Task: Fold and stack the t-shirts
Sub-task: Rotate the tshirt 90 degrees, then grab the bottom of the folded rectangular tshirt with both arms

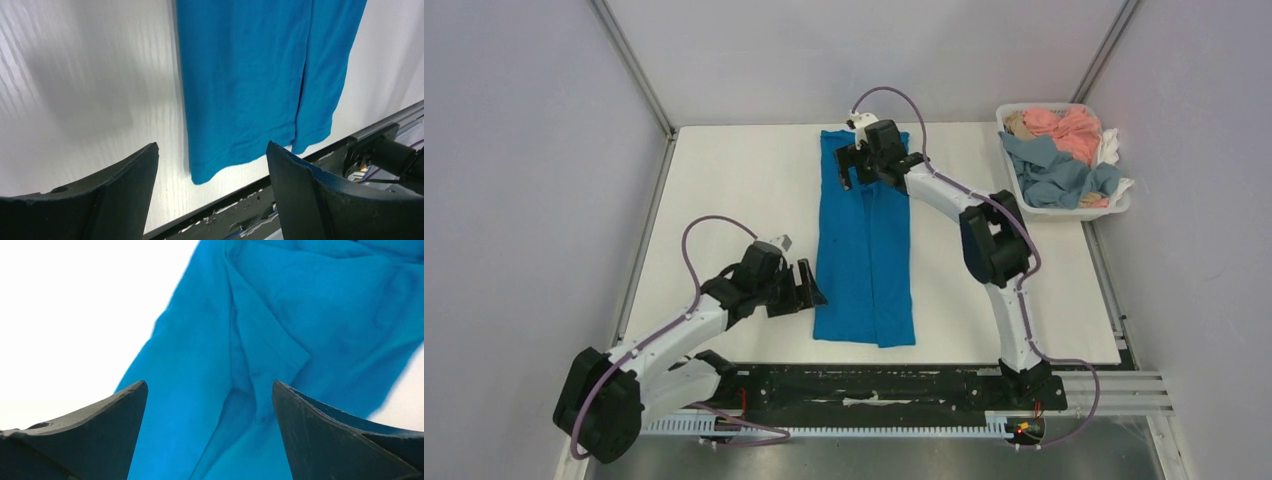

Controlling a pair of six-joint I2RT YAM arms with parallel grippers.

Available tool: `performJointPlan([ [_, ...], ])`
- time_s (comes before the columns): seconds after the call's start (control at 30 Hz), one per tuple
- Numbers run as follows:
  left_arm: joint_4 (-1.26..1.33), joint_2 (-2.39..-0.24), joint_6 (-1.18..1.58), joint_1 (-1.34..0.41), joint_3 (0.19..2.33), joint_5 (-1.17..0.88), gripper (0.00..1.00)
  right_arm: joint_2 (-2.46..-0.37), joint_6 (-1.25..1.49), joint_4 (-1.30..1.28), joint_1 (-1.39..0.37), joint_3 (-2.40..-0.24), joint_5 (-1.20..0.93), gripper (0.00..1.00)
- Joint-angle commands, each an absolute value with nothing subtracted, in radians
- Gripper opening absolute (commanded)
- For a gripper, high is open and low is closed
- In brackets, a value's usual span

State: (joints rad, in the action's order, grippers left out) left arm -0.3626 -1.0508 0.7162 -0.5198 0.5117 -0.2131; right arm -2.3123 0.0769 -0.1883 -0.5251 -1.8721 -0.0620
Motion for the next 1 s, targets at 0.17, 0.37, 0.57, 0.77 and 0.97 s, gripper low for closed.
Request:
performJointPlan([
  [0.17,-0.39,-0.871,0.873,-0.642,0.353,-0.15,0.79,-1.646,0.19,-0.097,-0.58,-1.246,-0.014,0.98],
  [0.37,-0.269,-0.985,0.888,-0.672,0.323,-0.169,0.57,-1.304,0.344,0.044,-0.598,-0.751,0.03,0.98],
  [0.57,-0.225,-1.026,0.882,-0.689,0.31,-0.195,0.35,-1.162,0.387,-0.059,-0.6,-0.624,0.086,0.98],
  [0.77,-0.228,-1.013,0.891,-0.69,0.302,-0.155,0.02,-1.073,0.397,-0.142,-0.61,-0.527,0.005,0.98],
  [0.97,-0.196,-1.01,0.893,-0.69,0.295,-0.168,0.02,-1.027,0.445,-0.22,-0.738,-0.405,-0.203,0.98],
])
